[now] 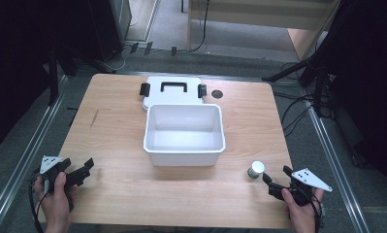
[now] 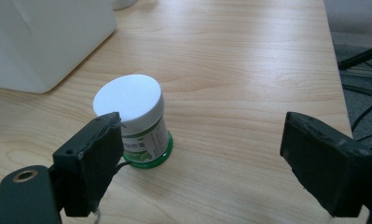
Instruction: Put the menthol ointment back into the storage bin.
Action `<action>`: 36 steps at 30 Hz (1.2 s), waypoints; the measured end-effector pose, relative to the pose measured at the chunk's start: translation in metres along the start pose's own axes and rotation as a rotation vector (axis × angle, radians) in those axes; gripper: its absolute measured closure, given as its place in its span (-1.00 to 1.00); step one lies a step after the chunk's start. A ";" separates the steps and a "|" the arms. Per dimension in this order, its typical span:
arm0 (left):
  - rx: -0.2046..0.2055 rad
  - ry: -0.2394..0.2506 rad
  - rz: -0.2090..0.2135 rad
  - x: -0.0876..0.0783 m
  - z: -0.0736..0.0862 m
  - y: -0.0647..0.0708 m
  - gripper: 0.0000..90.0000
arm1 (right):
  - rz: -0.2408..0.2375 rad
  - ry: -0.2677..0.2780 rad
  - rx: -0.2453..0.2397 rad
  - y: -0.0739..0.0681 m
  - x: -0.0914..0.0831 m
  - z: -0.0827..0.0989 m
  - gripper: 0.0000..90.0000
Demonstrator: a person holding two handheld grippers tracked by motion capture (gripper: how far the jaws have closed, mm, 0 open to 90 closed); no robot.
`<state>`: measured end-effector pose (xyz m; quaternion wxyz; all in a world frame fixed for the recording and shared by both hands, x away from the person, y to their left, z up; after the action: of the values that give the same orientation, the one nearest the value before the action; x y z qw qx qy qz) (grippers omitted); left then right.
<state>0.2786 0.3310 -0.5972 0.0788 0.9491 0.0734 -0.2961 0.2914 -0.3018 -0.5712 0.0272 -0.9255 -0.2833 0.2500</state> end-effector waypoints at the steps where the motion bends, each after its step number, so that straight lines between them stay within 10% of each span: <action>1: 0.000 -0.001 -0.001 0.000 0.000 0.000 -0.68 | 0.004 0.005 0.002 0.002 -0.001 0.000 -0.69; 20: 0.011 -0.001 -0.010 0.001 0.000 0.001 -0.68 | 0.056 -0.117 -0.027 0.004 -0.001 0.003 -0.66; 36: 0.014 -0.008 -0.008 0.001 0.000 0.001 -0.68 | 0.014 -0.634 -0.055 -0.014 0.004 -0.003 -0.68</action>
<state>0.2797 0.3305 -0.5979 0.0711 0.9482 0.0749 -0.3005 0.2880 -0.2875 -0.5676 -0.0892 -0.8038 -0.2780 0.5184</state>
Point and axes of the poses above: each handheld gripper's, and its own axes: x roughly forward along the jaws, z roughly out of its underside, y roughly to its right, the point moved 8 cm from there along x, roughly forward along the jaws, and after that the axes turned 11 degrees about -z, right-handed, at the moved point
